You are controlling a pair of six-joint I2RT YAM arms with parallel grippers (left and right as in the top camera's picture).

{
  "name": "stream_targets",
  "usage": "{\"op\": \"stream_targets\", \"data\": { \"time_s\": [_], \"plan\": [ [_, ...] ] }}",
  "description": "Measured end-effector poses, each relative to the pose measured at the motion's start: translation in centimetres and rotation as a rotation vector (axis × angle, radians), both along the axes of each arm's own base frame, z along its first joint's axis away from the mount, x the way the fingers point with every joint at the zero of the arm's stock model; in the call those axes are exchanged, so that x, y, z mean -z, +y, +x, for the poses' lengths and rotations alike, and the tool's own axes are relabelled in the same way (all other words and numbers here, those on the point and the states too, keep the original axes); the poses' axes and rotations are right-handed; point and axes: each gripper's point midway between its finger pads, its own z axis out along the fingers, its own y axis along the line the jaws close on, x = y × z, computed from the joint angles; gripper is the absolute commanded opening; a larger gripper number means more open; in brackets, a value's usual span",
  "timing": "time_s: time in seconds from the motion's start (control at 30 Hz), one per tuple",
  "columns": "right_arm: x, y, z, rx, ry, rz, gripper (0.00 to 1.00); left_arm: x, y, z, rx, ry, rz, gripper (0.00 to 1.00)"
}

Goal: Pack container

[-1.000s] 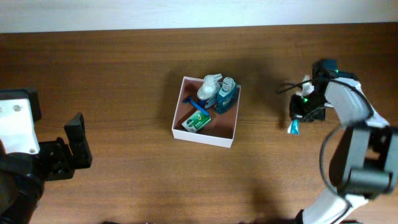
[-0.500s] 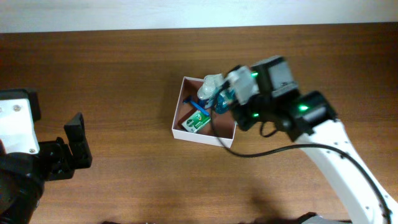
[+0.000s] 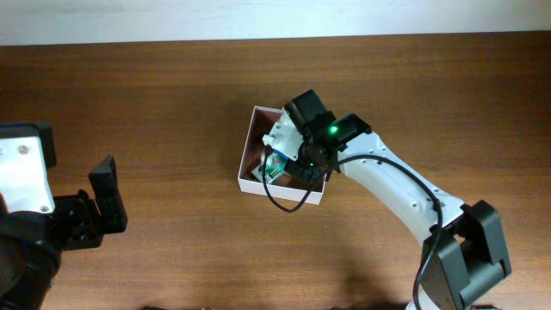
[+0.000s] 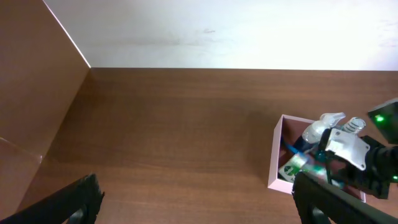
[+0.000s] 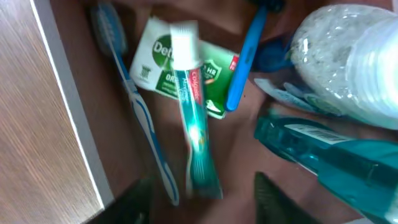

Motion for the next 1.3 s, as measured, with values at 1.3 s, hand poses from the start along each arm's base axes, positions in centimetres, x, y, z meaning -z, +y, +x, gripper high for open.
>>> {"op": "stream_targets", "data": {
  "time_s": [1.3],
  "plan": [
    [-34.6, -23.4, -14.5, 1.043, -0.63, 0.447, 0.99, 0.0, 0.0, 0.0, 0.0, 0.0, 0.0, 0.99]
  ]
}}
